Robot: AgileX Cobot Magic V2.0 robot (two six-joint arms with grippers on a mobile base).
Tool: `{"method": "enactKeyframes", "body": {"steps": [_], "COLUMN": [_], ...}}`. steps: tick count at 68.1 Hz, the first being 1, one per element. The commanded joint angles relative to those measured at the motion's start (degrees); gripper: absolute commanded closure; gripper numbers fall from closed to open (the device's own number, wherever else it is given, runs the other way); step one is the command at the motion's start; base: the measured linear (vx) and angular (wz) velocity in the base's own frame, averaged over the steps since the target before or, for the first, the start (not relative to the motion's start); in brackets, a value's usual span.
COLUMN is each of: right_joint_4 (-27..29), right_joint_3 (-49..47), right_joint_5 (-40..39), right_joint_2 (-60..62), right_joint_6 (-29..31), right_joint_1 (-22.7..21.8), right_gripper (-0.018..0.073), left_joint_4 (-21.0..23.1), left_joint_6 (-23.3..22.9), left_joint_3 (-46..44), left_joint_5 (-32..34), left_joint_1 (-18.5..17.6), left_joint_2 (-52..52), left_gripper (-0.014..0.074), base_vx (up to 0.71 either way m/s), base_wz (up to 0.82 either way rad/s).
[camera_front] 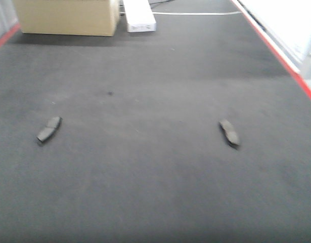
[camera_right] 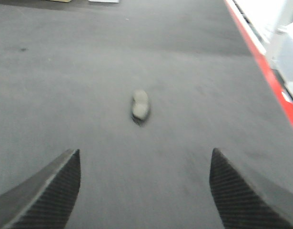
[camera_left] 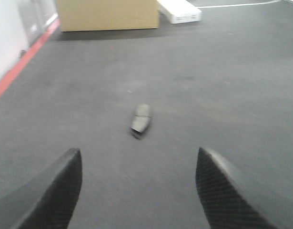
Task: Move and align brake pads A on conveyor
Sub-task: 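Turn the base away from the conveyor belt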
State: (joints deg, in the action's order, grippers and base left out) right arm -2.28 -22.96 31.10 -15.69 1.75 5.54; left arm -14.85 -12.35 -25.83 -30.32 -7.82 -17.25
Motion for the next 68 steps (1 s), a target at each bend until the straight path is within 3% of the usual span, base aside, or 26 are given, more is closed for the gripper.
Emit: {"method": "enactKeyframes", "body": {"steps": [1, 68], "right_joint_4": [-0.5, -0.5], "right_joint_3": [-1.4, -1.4], "right_joint_5": [-4.4, -4.4], "right_joint_2": [-0.5, -0.5], "right_joint_6": [-0.1, -0.1], "right_joint_1": [-0.4, -0.2], "right_gripper": [0.002, 0.002], "left_joint_4": [-0.4, -0.4], "left_joint_6": [-0.2, -0.2], "left_joint_3": [-1.4, -1.4], "left_joint_5": [3.6, 3.6], "left_joint_1": [0.0, 0.0], "left_joint_2": [-0.6, -0.6], "left_gripper": [0.0116, 0.0116], "base_vx": [-0.32, -0.38], "base_wz": [-0.27, -0.44]}}
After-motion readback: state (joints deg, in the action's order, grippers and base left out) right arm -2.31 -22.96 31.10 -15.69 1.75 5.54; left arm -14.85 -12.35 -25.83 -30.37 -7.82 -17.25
